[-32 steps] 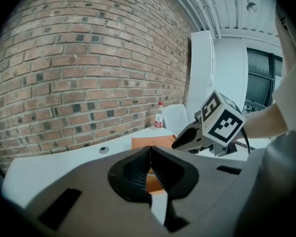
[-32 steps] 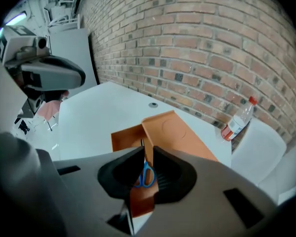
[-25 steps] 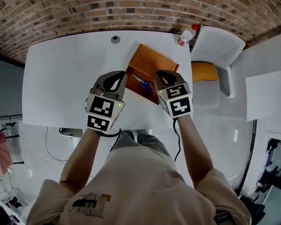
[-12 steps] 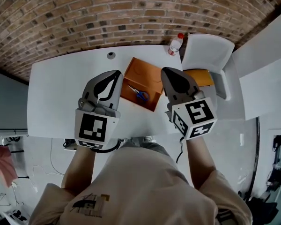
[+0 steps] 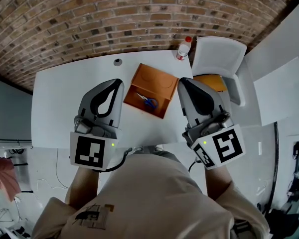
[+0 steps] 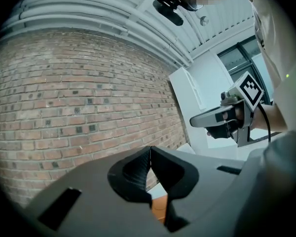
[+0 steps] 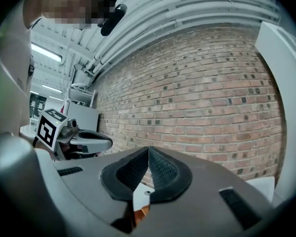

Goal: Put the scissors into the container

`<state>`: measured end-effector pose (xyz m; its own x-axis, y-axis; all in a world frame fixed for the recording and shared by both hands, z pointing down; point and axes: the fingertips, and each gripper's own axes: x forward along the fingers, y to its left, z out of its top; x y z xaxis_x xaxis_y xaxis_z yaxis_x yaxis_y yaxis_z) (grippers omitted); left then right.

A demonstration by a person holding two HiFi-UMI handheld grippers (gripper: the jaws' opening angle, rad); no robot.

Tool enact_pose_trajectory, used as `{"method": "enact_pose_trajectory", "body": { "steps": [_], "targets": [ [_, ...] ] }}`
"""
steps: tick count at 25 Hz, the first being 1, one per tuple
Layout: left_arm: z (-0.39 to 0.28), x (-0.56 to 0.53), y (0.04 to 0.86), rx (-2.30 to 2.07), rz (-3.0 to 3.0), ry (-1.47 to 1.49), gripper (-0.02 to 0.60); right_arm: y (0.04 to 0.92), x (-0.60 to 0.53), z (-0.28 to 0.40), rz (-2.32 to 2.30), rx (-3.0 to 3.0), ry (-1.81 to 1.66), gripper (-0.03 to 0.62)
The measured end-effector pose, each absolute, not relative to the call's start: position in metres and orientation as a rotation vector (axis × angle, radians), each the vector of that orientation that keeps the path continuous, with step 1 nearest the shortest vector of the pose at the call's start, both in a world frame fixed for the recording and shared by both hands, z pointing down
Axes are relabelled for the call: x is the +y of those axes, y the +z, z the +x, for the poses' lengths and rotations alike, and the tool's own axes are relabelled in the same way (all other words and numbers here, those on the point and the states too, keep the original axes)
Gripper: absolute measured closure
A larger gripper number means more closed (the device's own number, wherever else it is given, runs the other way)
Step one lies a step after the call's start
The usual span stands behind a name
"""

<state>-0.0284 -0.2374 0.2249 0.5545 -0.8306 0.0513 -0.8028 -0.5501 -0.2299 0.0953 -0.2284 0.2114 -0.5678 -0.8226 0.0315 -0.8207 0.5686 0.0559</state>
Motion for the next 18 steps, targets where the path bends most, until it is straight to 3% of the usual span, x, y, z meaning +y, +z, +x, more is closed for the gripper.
{"method": "enact_pose_trajectory", "body": {
  "steps": [18],
  "targets": [
    [-0.027, -0.211, 0.244, 1.342, -2.668, -0.275, 0.572, 0.233, -0.202, 0.078, 1.364, -2.707, 0.009, 0.585]
  ]
}}
